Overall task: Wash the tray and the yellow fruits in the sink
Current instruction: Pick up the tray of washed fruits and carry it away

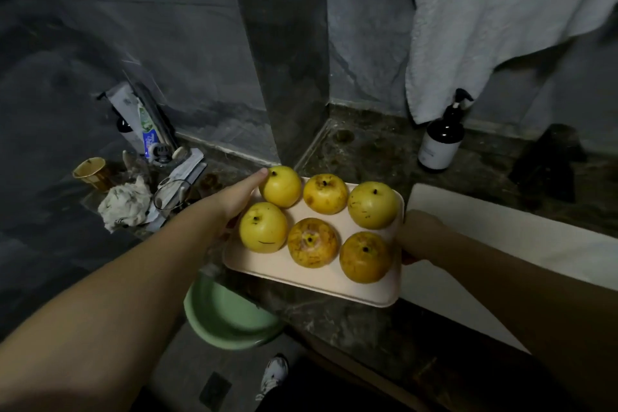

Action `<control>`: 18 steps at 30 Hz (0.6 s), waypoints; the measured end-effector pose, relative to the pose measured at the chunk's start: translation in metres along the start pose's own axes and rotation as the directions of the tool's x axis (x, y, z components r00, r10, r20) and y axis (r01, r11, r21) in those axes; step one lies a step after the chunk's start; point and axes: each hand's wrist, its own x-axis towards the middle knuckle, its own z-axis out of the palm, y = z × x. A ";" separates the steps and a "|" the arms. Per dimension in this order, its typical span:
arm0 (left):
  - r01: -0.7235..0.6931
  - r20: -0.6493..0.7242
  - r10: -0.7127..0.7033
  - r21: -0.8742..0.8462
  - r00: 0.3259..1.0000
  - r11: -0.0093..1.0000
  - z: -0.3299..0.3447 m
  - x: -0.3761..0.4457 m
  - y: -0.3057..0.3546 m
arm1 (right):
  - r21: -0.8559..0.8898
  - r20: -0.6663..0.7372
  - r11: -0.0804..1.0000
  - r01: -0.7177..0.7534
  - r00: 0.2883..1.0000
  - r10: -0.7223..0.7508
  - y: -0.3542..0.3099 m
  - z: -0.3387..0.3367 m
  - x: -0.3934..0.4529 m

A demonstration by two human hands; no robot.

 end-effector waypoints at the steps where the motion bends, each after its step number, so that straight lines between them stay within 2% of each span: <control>1: -0.004 0.003 0.004 0.014 1.000 1.000 0.006 -0.004 0.007 | -0.003 -0.028 1.000 -0.019 0.999 0.019 0.003 -0.010 -0.002; 4: -0.033 0.013 0.032 0.054 0.999 0.998 0.027 -0.015 0.033 | -0.003 -0.082 0.997 -0.080 0.993 0.079 0.014 -0.045 -0.015; 8: -0.097 0.071 0.091 0.087 0.993 0.991 0.064 -0.031 0.071 | 0.039 -0.112 0.999 -0.037 0.993 0.042 0.041 -0.099 -0.039; 11: -0.106 0.113 0.093 0.111 0.989 0.988 0.093 -0.044 0.096 | 0.060 -0.195 0.997 -0.046 0.979 0.057 0.062 -0.136 -0.057; 18: -0.243 0.352 0.195 0.097 0.915 0.965 0.170 -0.076 0.159 | 0.081 -0.343 0.985 -0.153 0.924 0.172 0.110 -0.208 -0.118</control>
